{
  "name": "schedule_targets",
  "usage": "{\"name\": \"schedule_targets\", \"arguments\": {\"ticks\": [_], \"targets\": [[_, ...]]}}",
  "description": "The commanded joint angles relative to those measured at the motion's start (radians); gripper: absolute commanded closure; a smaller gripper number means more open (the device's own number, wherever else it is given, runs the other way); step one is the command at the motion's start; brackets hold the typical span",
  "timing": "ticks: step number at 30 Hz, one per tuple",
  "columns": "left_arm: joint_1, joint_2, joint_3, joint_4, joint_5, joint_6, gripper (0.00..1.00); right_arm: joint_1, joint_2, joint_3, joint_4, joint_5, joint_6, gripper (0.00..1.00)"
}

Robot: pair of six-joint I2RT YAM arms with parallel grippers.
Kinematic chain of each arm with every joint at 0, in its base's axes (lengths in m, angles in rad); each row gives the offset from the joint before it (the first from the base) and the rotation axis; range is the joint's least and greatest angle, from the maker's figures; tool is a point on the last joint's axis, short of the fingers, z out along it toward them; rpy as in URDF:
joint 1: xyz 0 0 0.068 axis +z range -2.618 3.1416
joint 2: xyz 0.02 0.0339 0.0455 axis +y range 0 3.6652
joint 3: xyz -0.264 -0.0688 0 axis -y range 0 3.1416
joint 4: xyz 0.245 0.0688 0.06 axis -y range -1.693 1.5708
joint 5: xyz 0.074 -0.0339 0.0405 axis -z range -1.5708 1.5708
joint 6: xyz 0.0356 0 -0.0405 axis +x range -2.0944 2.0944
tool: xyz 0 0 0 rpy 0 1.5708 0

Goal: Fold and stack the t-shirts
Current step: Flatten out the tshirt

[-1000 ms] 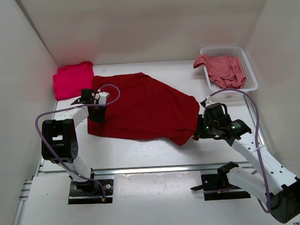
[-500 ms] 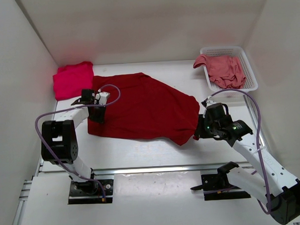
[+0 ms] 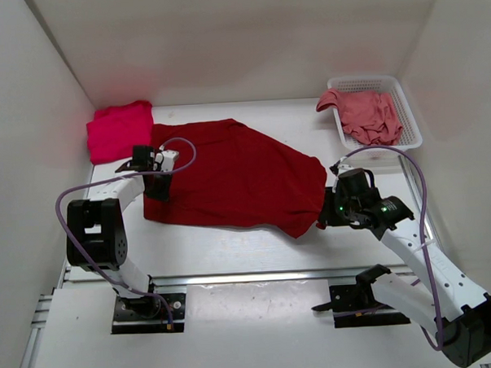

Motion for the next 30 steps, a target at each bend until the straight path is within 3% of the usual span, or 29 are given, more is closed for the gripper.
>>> {"name": "schedule_targets", "arguments": {"ticks": [1, 5, 9, 11, 16, 18, 20, 23, 30], "targets": [[-0.004, -0.061, 0.008, -0.019, -0.005, 0.0, 1.0, -0.005, -0.022, 0.018, 0.001, -0.003, -0.011, 1.0], [0.025, -0.096, 0.044, -0.065, 0.022, 0.002, 1.0, -0.04, -0.004, 0.096, -0.042, 0.028, -0.028, 1.0], [0.108, -0.171, 0.205, -0.135, 0.056, -0.007, 1.0, -0.156, 0.08, 0.319, -0.117, 0.037, -0.103, 1.0], [0.139, -0.234, 0.294, -0.152, 0.087, -0.014, 1.0, -0.203, 0.128, 0.524, -0.158, 0.075, -0.134, 1.0], [0.179, -0.34, 0.541, -0.128, 0.131, -0.052, 1.0, -0.136, 0.322, 0.971, -0.276, 0.254, -0.209, 1.0], [0.199, -0.361, 0.615, -0.143, 0.177, -0.085, 1.0, -0.126, 0.384, 1.184, -0.345, 0.258, -0.224, 1.0], [0.24, -0.389, 0.666, -0.139, 0.231, -0.128, 1.0, -0.129, 0.412, 1.296, -0.369, 0.264, -0.238, 1.0], [0.306, -0.439, 0.75, -0.113, 0.262, -0.19, 1.0, -0.128, 0.404, 1.387, -0.356, 0.27, -0.269, 1.0], [0.285, -0.441, 1.005, -0.109, 0.112, -0.224, 1.0, -0.226, 0.26, 1.398, -0.292, 0.31, -0.353, 1.0]]}}
